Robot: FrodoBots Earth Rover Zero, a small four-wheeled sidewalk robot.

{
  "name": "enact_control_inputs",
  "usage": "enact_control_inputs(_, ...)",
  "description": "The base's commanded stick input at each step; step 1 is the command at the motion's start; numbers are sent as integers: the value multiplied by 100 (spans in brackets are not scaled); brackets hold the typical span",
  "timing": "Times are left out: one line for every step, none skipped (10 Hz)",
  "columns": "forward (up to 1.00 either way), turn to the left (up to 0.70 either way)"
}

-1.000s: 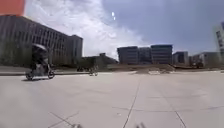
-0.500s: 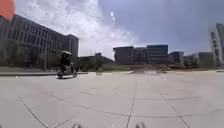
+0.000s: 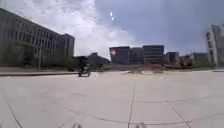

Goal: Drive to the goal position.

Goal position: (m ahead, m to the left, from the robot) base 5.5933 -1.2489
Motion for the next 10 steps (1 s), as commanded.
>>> enact_control_inputs(45, -24)
enact_control_inputs(45, -24)
enact_control_inputs(45, -24)
enact_control_inputs(45, -24)
enact_control_inputs(45, -24)
enact_control_inputs(45, -24)
enact_control_inputs(45, -24)
enact_control_inputs(45, -24)
enact_control_inputs(45, -24)
enact_control_inputs(45, -24)
